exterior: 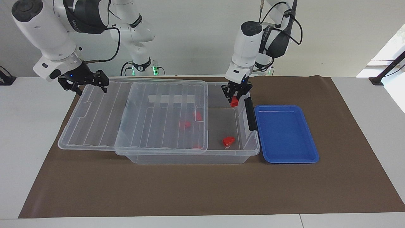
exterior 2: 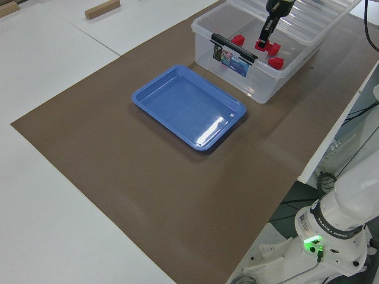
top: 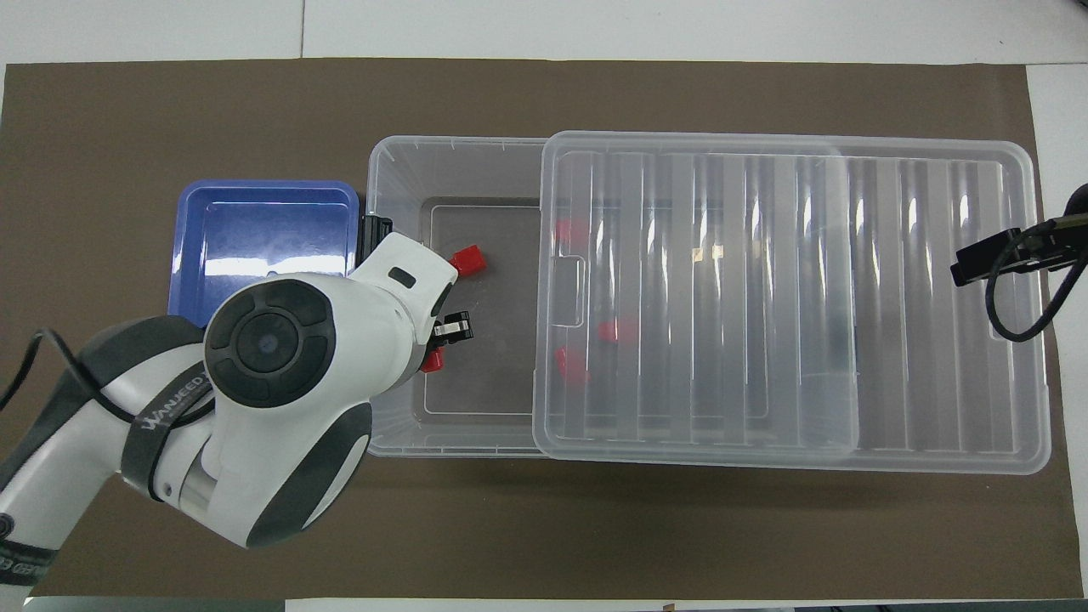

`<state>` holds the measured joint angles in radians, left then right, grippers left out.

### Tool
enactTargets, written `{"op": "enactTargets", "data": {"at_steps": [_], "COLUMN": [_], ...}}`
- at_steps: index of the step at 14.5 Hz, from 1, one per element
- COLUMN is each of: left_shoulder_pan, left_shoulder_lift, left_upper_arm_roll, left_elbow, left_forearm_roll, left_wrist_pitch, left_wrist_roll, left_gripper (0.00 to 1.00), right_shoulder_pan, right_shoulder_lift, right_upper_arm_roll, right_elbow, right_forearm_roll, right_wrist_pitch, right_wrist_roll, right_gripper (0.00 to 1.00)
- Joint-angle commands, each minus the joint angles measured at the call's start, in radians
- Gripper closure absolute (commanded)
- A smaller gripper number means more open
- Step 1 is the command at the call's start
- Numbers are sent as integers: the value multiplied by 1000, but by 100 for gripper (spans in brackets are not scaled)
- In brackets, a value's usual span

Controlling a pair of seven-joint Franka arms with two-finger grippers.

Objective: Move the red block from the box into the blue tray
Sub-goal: 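Carry the red block with the left gripper over the blue tray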

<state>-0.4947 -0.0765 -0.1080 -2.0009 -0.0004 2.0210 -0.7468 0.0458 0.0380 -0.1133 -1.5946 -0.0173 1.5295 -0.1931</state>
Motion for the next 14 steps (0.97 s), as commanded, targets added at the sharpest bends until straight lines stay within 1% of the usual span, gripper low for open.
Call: {"op": "enactTargets", "data": {"at_steps": [1, 2, 3, 4, 6, 7, 8, 10, 11, 14], "left_shoulder_pan": [53, 71, 102, 135, 209, 252, 292, 365, 396, 470], "left_shoulder_lift": [-31, -31, -29, -29, -26, -22, -10, 32, 53, 113], "left_upper_arm_roll": [-1, -1, -1, -1, -1, -1, -1, -1, -1, -1], "left_elbow": [51, 53, 48, 47, 34, 25, 19, -4, -21, -71], "left_forearm_roll": [8, 8, 8, 7, 7, 7, 7, 7, 7, 7], "left_wrist_pitch": [-88, -85, -73, -68, -50, -41, -22, 37, 71, 189], "left_wrist_roll": [33, 73, 114, 159, 275, 337, 396, 502, 542, 653], "left_gripper": [100, 100, 100, 100, 100, 100, 100, 100, 100, 100], "right_shoulder_pan": [-17, -20, -32, -35, -38, -40, -38, -38, -37, -37], "right_shoulder_lift": [16, 16, 11, 5, -3, -9, -27, -49, -44, -47], "right_upper_arm_roll": [-2, -11, -25, -54, -110, -150, -182, -207, -218, -250], "right_elbow": [19, 7, -11, -33, -70, -99, -141, -194, -199, -272], "right_forearm_roll": [-38, -52, -52, -52, -52, -50, -50, -50, -52, -52], "right_wrist_pitch": [6, 30, 43, 70, 104, 145, 173, 208, 224, 296], "right_wrist_roll": [1, -12, -46, -99, -187, -203, -206, -206, -206, -229], "right_gripper": [0, 1, 13, 39, 87, 100, 100, 100, 100, 100]}}
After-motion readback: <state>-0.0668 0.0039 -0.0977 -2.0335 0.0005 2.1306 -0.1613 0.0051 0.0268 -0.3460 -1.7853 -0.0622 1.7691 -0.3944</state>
